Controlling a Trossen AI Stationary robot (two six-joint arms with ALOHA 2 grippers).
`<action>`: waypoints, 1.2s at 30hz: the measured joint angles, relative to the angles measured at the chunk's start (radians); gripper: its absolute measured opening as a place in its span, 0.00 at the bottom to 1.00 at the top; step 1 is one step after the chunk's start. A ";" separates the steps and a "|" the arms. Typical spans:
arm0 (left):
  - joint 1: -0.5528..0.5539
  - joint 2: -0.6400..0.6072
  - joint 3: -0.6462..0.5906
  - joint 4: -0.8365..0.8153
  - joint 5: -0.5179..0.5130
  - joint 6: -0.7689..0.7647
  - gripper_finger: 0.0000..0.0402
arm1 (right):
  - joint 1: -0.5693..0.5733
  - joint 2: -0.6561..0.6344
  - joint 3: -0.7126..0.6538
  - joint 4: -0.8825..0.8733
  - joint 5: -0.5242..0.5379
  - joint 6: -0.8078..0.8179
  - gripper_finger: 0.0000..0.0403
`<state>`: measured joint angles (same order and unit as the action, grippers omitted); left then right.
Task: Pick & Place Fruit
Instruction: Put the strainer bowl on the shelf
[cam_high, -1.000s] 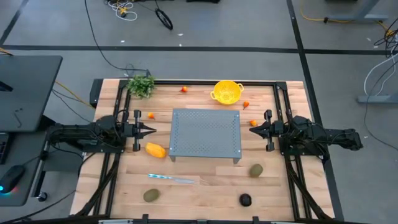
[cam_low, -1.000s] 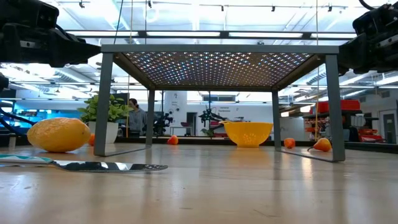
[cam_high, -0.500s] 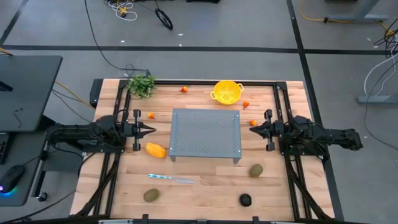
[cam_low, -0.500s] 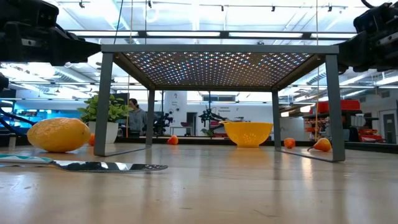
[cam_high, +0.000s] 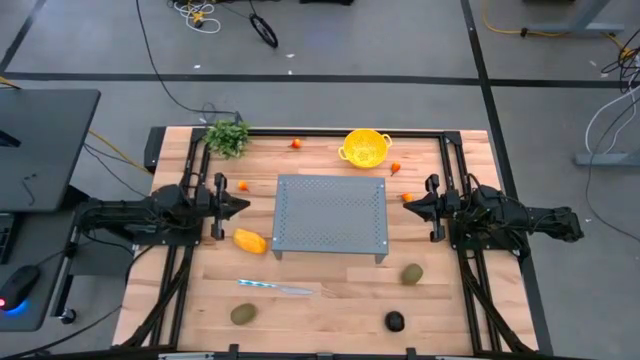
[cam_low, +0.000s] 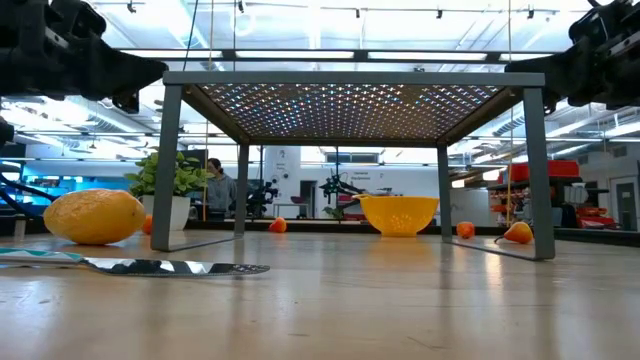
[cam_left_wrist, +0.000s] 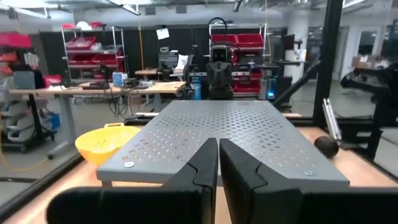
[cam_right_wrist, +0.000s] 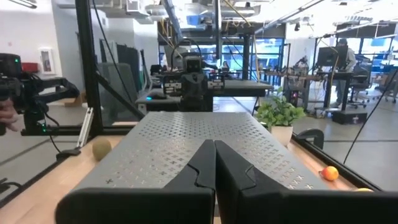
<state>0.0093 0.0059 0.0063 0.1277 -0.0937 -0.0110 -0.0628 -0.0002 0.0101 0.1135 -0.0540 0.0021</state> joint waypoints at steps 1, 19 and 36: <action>0.000 0.000 0.000 0.000 0.000 -0.012 0.07 | 0.000 0.000 0.000 0.000 0.000 0.000 0.00; 0.000 0.028 0.078 -0.011 -0.025 -0.173 0.02 | 0.000 0.009 0.000 0.093 0.088 0.071 0.00; 0.000 0.209 0.268 -0.008 -0.022 -0.155 0.02 | -0.001 0.211 0.239 0.070 0.106 0.061 0.00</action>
<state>0.0090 0.2148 0.2744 0.1198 -0.1155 -0.1664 -0.0642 0.2112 0.2487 0.1833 0.0525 0.0635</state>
